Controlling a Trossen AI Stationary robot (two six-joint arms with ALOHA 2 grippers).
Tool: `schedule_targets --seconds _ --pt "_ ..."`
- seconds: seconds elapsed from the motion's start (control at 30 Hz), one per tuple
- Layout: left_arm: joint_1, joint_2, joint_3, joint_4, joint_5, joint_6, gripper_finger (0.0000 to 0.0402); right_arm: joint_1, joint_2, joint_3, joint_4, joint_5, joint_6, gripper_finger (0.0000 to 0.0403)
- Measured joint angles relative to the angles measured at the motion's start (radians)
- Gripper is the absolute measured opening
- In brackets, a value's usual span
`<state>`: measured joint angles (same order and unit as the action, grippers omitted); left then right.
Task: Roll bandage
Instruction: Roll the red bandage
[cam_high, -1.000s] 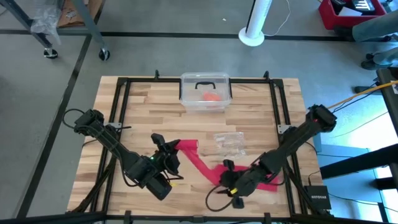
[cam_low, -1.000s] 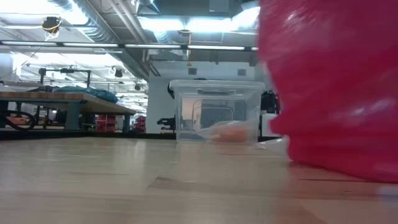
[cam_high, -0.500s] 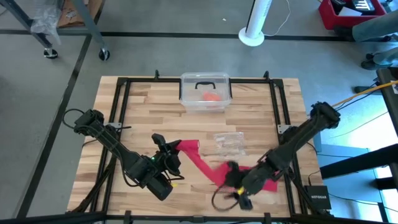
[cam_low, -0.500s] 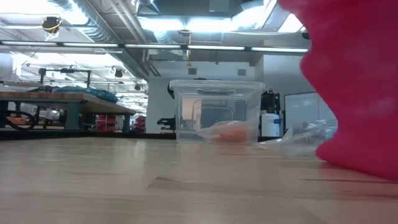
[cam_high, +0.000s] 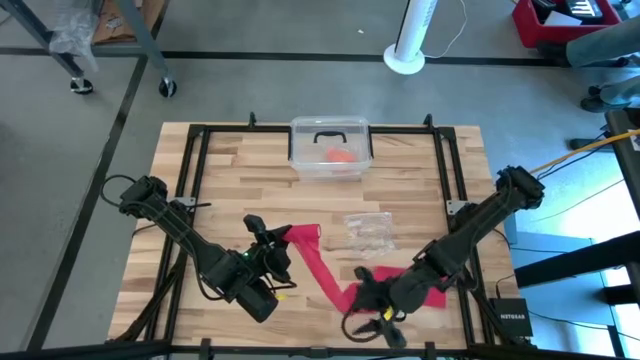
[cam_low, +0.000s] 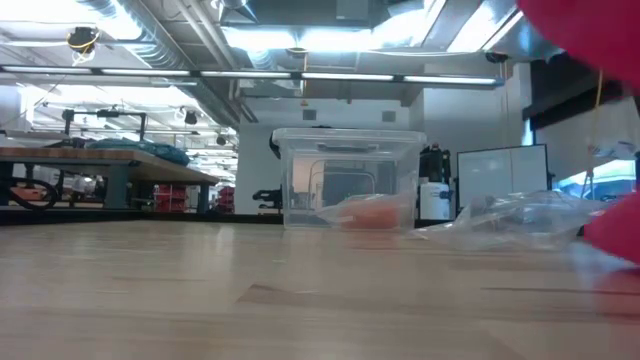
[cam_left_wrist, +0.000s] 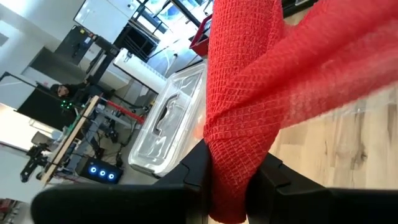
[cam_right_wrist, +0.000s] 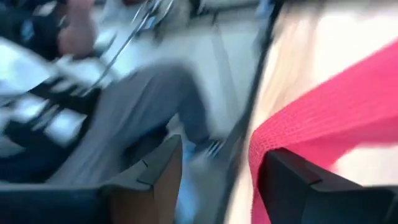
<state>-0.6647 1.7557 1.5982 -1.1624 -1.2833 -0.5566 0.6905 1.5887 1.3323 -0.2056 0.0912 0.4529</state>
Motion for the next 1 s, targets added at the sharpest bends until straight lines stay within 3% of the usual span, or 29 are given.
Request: schedule_targets --seconds 0.07,0.17,0.3,0.43,0.6,0.9,1.0 --pt "0.000 0.000 0.000 0.000 -0.002 0.000 0.0054 0.009 0.014 -0.003 0.083 0.125 -0.060 0.0189" --pt "0.000 0.000 0.000 0.000 -0.001 -0.004 0.0054 0.005 0.045 -0.006 0.073 0.164 -0.118 0.0189" --pt "-0.003 0.000 0.000 0.000 0.000 -0.004 0.0054 -0.004 0.048 0.012 -0.097 0.152 -0.064 0.0189" --pt "-0.004 0.000 0.000 0.000 0.001 -0.004 0.0054 -0.003 0.022 0.078 -0.372 0.256 0.012 0.0189" --pt "-0.002 0.000 0.000 0.001 0.005 -0.005 0.0054 -0.006 0.027 0.091 -0.426 0.339 0.007 0.0192" --pt "-0.002 0.000 0.000 0.000 0.039 -0.008 0.0054 -0.061 0.090 0.091 -0.489 0.299 0.021 0.0267" --pt "-0.002 0.000 0.000 0.000 0.045 0.007 0.0054 -0.076 0.114 0.092 -0.483 0.401 0.052 0.0276"
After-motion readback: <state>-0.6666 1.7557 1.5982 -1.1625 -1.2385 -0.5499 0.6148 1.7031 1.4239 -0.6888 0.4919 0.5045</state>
